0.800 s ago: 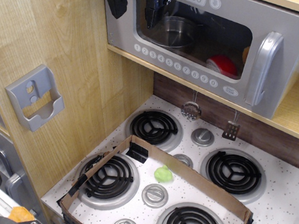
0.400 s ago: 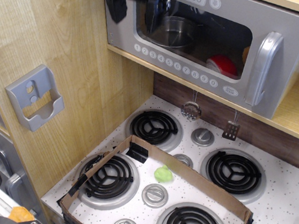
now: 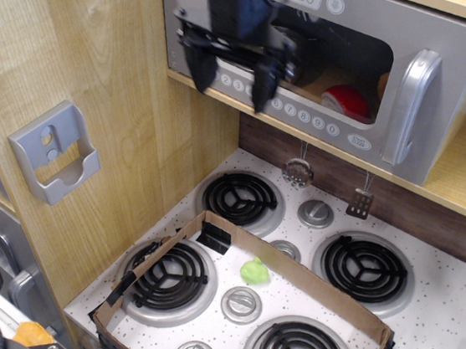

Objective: Open microwave

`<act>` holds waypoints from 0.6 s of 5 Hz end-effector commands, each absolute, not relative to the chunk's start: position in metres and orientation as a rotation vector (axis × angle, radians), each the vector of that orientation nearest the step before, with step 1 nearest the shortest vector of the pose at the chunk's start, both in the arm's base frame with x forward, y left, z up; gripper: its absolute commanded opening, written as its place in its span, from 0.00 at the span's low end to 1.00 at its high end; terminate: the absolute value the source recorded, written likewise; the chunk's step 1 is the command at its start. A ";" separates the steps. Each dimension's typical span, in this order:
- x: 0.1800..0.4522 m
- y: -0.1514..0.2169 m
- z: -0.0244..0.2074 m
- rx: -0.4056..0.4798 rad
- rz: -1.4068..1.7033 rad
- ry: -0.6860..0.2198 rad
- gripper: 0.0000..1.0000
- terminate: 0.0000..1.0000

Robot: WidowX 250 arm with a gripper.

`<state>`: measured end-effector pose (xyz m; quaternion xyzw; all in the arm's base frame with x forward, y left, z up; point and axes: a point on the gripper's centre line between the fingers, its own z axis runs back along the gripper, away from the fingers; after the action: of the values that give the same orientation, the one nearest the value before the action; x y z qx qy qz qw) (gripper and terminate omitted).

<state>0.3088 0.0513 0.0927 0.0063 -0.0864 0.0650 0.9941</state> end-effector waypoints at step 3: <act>0.286 -0.054 0.072 0.014 0.173 -0.322 1.00 0.00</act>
<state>0.2788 -0.0547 0.0626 0.0122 -0.1408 0.0866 0.9862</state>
